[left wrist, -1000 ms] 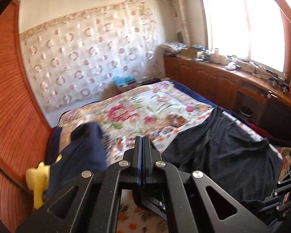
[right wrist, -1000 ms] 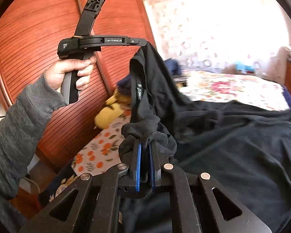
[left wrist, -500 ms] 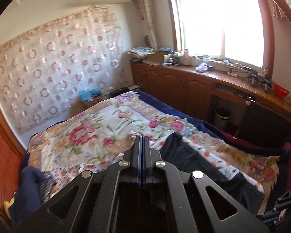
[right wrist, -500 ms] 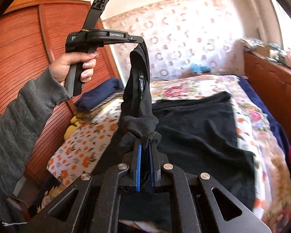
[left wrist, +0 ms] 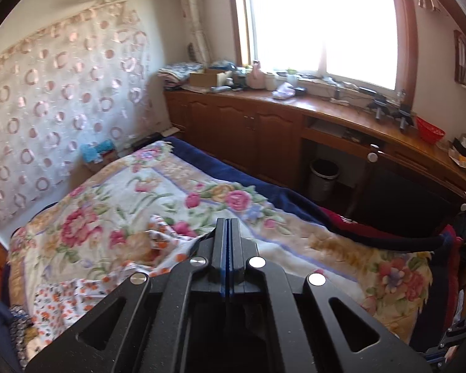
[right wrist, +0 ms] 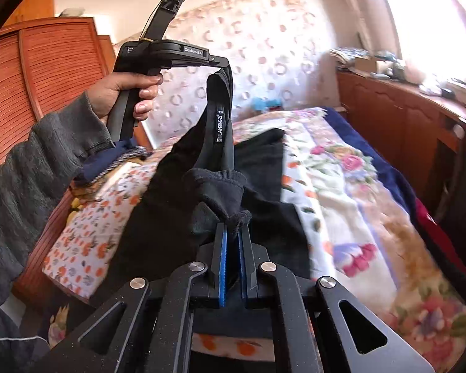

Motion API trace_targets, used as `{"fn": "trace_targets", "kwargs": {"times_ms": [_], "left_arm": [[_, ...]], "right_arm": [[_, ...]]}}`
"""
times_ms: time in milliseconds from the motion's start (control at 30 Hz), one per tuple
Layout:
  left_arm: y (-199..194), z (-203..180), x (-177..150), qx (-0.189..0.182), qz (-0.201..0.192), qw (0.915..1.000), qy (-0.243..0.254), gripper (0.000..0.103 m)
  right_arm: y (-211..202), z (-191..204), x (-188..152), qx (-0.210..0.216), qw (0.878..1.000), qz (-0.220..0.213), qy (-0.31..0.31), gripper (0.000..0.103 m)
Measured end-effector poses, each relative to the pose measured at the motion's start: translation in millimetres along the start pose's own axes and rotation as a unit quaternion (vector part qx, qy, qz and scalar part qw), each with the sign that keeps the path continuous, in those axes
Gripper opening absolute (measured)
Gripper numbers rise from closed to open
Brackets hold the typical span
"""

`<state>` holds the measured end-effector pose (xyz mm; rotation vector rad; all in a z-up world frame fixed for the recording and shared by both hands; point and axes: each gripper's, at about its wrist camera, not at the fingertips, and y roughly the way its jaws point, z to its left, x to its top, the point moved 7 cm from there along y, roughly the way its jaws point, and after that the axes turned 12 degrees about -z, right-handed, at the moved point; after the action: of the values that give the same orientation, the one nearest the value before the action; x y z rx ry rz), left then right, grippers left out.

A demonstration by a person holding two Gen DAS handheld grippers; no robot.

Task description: Fold small clothes

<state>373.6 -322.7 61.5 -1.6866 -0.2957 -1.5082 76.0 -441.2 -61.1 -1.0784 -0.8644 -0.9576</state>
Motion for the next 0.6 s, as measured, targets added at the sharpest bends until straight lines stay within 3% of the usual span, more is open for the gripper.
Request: {"fn": "trace_targets", "kwargs": {"times_ms": [233, 400, 467, 500, 600], "left_arm": [[28, -26, -13, -0.022, 0.011, 0.9997, 0.004, 0.001], [22, -34, -28, -0.028, 0.026, 0.9991, 0.016, 0.004], [15, -30, -35, -0.025, 0.029, 0.9992, 0.010, 0.024], [9, -27, -38, -0.027, 0.027, 0.9993, 0.004, 0.046], [-10, -16, -53, -0.018, 0.022, 0.9996, -0.009, 0.073]], "right_arm": [[12, -13, -18, -0.023, 0.999, 0.040, 0.021, 0.005], [16, -13, -21, -0.026, 0.997, 0.063, 0.020, 0.005], [16, -16, -20, -0.030, 0.997, 0.064, 0.022, 0.005], [16, -16, -19, -0.029, 0.997, 0.064, 0.025, 0.007], [16, -21, -16, -0.041, 0.997, 0.062, 0.018, 0.018]]}}
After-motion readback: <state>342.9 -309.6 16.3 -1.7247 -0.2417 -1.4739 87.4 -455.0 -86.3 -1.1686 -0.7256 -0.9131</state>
